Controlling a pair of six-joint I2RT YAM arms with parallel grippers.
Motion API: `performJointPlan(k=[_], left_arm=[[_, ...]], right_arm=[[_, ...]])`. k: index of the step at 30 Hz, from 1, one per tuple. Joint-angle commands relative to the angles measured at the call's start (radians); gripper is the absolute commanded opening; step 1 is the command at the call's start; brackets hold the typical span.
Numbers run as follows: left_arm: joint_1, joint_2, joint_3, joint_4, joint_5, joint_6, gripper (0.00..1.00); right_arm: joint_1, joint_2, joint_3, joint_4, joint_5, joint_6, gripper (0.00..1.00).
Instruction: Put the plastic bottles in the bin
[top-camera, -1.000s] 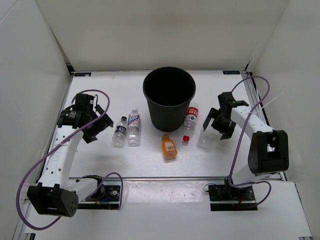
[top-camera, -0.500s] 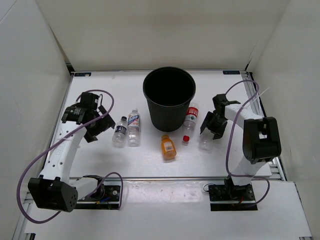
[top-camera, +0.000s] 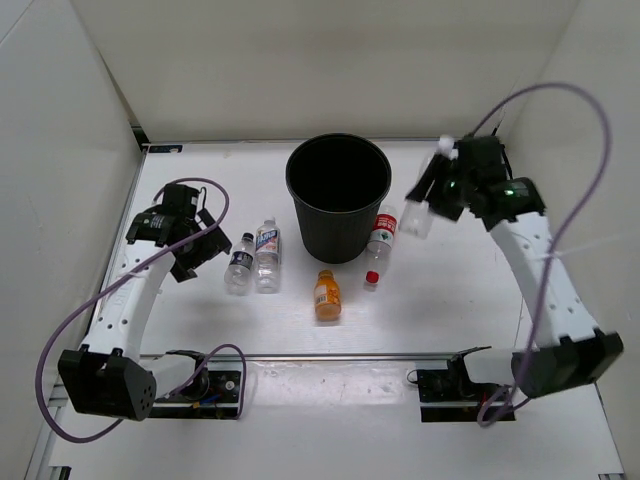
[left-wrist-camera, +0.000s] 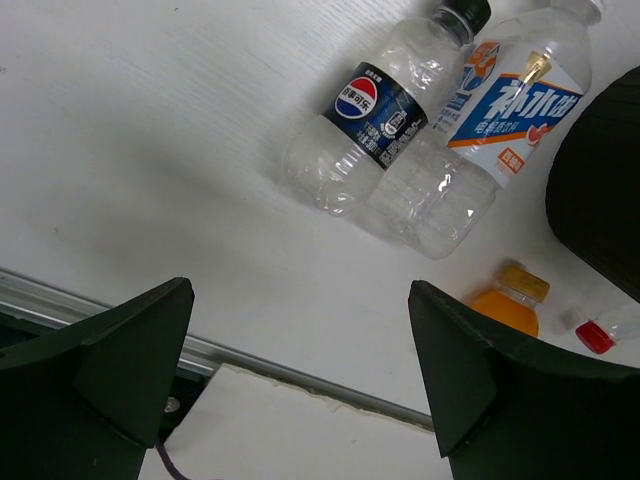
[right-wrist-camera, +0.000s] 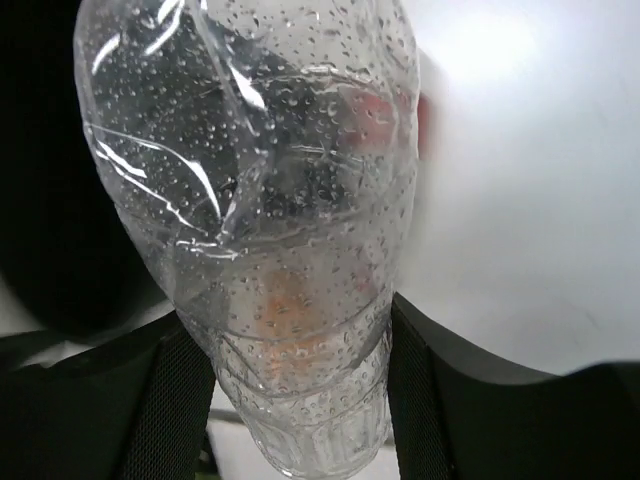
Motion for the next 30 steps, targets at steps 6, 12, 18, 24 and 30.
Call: performJointPlan(k=[6,12,18,24,30], left_arm=[[-0.007,0.035,-0.124,0.124,0.016,0.022,1.0],[-0.007,0.076,-0.164,0.182,0.025,0.063,1.0],[-0.007,0.149,-0.164,0.225,0.016,0.1,1.0],[-0.007,0.248,-0.173,0.283,0.045,0.125,1.0],[-0.007,0.345,-0.149,0.346,0.054,0.145,1.0]], right_arm=[[0.186,0.237,0.595,0.101,0.07,-0.189,0.37],[0.328,0.503,0.885,0.082,0.08,-0.246,0.51],[0.349,0.493,0.844,0.062,0.039,-0.266,1.0],[0.349,0.313,0.771,0.052,0.065,-0.275,1.0],[0.349,0.148,0.662,-0.012,0.042,-0.254,1.0]])
